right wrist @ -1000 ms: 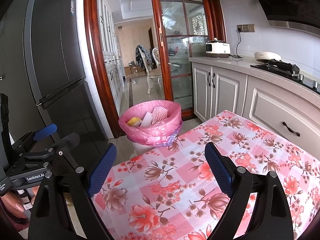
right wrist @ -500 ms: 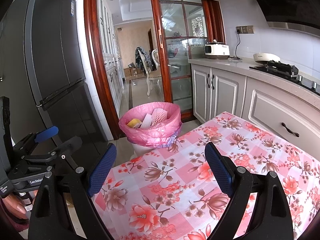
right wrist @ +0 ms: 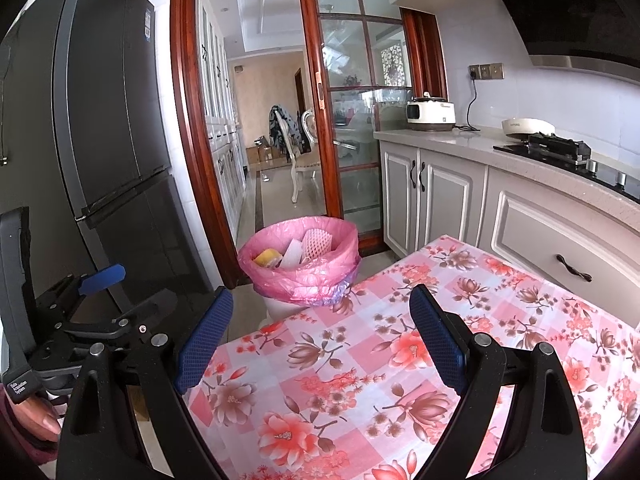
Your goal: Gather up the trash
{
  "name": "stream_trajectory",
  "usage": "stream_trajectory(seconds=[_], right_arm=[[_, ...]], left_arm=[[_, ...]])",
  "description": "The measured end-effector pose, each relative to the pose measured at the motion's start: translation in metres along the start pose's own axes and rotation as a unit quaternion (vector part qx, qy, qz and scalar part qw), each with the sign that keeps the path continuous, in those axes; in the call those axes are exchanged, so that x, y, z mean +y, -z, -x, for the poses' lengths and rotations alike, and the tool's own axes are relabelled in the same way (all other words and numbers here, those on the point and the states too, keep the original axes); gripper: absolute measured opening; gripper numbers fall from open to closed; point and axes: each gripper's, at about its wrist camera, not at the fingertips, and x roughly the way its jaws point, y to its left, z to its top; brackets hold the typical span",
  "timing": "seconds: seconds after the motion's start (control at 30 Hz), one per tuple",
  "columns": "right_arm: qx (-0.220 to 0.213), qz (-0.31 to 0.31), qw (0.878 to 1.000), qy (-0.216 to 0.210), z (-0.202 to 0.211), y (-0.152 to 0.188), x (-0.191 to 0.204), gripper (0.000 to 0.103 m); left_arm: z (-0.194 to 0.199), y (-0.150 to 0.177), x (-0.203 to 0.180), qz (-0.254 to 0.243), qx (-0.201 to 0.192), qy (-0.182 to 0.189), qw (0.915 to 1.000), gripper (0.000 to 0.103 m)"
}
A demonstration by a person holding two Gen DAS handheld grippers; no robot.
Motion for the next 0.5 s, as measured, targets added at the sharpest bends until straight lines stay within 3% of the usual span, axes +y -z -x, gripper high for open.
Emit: stream_trajectory(seconds=[0.5], right_arm=[[-0.035,0.004,0.999,0.007,0.017,-0.002,0.003,0.085]], left_arm=[[0.017,-0.005,0.0,-0.001,-0.02,-0.001,0.9998,0.098]])
